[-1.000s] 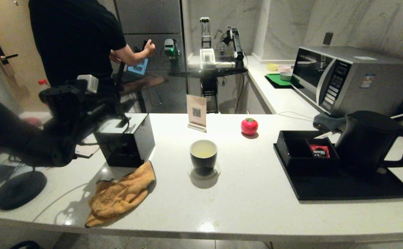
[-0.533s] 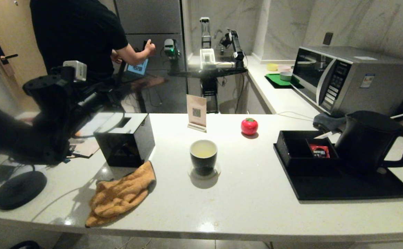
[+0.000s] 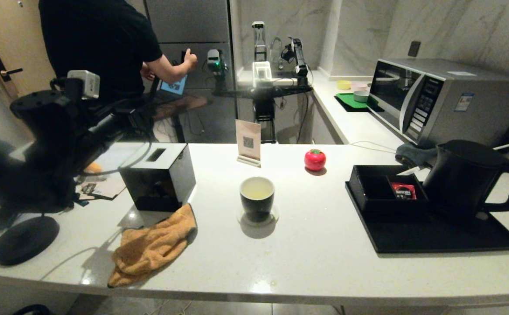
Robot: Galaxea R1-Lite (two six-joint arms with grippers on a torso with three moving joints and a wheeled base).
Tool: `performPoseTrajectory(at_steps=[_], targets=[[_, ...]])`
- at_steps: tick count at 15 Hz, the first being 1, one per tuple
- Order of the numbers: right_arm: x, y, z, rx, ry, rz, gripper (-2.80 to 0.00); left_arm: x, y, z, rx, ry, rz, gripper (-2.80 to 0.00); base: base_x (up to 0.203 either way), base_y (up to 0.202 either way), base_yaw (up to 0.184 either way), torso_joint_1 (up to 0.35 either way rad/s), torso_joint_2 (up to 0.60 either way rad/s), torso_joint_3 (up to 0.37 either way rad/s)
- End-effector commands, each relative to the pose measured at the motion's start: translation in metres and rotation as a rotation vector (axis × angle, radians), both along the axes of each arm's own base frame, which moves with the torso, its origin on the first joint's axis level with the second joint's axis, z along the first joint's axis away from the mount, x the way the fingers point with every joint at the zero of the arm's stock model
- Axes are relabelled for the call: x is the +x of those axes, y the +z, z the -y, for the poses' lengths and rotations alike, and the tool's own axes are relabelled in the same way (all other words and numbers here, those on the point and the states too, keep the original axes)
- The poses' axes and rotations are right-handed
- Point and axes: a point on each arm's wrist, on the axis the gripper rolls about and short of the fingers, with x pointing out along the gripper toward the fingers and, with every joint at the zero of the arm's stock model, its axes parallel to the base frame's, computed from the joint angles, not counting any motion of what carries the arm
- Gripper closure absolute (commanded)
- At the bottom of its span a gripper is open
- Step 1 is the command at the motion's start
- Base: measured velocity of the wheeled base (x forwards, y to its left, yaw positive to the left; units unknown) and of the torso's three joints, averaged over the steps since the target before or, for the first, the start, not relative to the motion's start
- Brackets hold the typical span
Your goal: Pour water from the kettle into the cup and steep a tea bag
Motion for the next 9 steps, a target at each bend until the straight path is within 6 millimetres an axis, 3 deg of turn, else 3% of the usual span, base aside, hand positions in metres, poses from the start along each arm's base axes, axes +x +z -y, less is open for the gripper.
performPoseTrajectory(at_steps=[1,5,9], targets=[[0.0,0.0,0.0,0.0,0.0,-0.001,0.0,-0.006,0.01,0.001,0.001,-0.009,0.032,0.0,0.0,0.0,0.0,0.0,0.0,0.0],[0.0,0.0,0.0,0.0,0.0,-0.001,0.0,-0.018,0.02,0.012,-0.002,-0.033,0.053,0.0,0.0,0.0,0.0,0.0,0.0,0.0],[0.0,0.0,0.0,0.0,0.0,-0.001,0.0,-0.047,0.019,0.02,-0.002,-0.063,0.027,0.0,0.0,0.0,0.0,0.0,0.0,0.0]])
